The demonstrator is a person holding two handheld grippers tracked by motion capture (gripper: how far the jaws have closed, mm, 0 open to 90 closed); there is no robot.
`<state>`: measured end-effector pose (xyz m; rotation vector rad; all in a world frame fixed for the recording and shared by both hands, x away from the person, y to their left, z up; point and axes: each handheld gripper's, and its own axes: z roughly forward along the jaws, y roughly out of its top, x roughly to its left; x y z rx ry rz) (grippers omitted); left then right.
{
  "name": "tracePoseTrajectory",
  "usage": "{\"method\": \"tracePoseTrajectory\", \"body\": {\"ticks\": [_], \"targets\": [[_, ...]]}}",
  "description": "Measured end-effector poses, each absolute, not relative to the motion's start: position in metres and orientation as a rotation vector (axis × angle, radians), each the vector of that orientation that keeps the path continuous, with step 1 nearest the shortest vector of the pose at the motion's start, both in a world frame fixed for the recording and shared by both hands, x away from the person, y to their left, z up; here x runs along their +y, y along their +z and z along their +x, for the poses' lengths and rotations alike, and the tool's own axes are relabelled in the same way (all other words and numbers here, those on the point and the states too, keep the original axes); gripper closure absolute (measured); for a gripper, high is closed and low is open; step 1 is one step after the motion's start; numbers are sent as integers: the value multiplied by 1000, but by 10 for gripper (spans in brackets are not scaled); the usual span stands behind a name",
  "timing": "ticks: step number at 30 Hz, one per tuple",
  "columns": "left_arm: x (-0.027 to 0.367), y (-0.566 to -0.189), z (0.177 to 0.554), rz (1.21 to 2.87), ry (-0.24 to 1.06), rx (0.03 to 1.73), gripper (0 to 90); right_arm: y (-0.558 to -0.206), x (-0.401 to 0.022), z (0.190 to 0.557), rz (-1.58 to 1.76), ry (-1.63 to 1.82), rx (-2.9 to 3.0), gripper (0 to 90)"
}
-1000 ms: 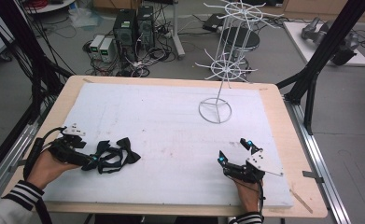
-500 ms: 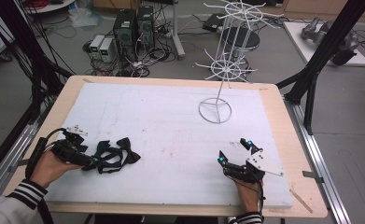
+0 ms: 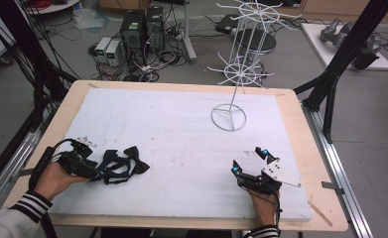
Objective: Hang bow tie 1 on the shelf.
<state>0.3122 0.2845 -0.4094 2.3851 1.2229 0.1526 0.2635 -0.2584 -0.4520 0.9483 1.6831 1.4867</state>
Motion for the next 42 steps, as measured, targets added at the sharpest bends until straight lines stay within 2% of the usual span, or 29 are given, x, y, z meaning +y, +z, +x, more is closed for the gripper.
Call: {"method": "tracePoseTrajectory", "body": {"ticks": [2,3,4,12,27,42], "targets": [[284,-410,312,2386,152,1220,521,-452,-258,263,951,1488,1685,86],[284,-409,311,2393,151,1218,569,-452,-258,263,951,1488,1684,86],[284,-409,311,2400,149,1212,569,-452,-258,263,951,1488,1684,86],[287,-410,308,2395,169,1201,754,-452,-258,263,949,1484,1687,86],[290,-404,306,2359,251,1164,771,-452,-258,263,947,1482,1686,86],[295,-386,307,2219,336,1107,772,-452,-258,263,948,1478,1683,86]]}}
